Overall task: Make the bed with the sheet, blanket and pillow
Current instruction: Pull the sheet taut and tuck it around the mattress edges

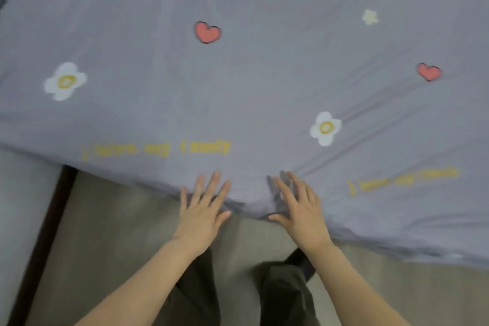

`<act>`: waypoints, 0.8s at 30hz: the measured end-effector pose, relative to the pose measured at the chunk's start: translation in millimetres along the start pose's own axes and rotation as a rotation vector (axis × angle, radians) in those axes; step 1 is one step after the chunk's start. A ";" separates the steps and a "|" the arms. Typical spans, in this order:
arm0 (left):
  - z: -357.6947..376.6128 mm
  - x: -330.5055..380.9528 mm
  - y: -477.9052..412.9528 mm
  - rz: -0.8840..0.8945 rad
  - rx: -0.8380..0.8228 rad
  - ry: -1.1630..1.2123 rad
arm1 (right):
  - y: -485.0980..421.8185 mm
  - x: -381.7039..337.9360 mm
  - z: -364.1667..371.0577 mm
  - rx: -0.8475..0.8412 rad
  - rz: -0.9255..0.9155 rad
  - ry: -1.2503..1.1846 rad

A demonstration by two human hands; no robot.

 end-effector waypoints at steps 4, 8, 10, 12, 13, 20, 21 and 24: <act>37.5 45.4 -7.7 -0.269 -0.020 0.022 | 71.2 133.5 39.2 -0.208 0.161 0.118; 73.2 130.9 -24.9 -0.033 -0.182 -0.027 | 123.9 224.6 47.2 -0.240 0.222 0.140; 86.4 179.7 -32.1 0.121 -0.251 -0.032 | 135.1 262.7 44.5 -0.198 0.341 0.154; 92.4 225.3 -39.7 0.245 -0.239 -0.001 | 142.9 296.2 43.3 -0.147 0.452 0.192; 94.7 243.4 -44.9 0.285 -0.209 0.017 | 145.7 310.8 44.6 -0.139 0.485 0.205; 120.3 290.1 -83.6 0.195 -0.228 -0.138 | 138.3 357.5 53.4 -0.150 0.317 0.141; 120.6 287.0 -89.2 0.178 -0.256 -0.147 | 138.0 359.1 49.6 -0.113 0.305 0.121; 122.7 283.6 -98.3 0.094 -0.336 -0.121 | 153.9 370.0 46.0 -0.035 0.283 -0.009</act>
Point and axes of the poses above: each hand's wrist, its own y-axis away from the middle knuckle, its own z-axis out of the palm, x = y × z, the point moved 6 cm from there along -y, towards the middle knuckle, and after that the axes turned 15 degrees about y, right-handed, at the moved point
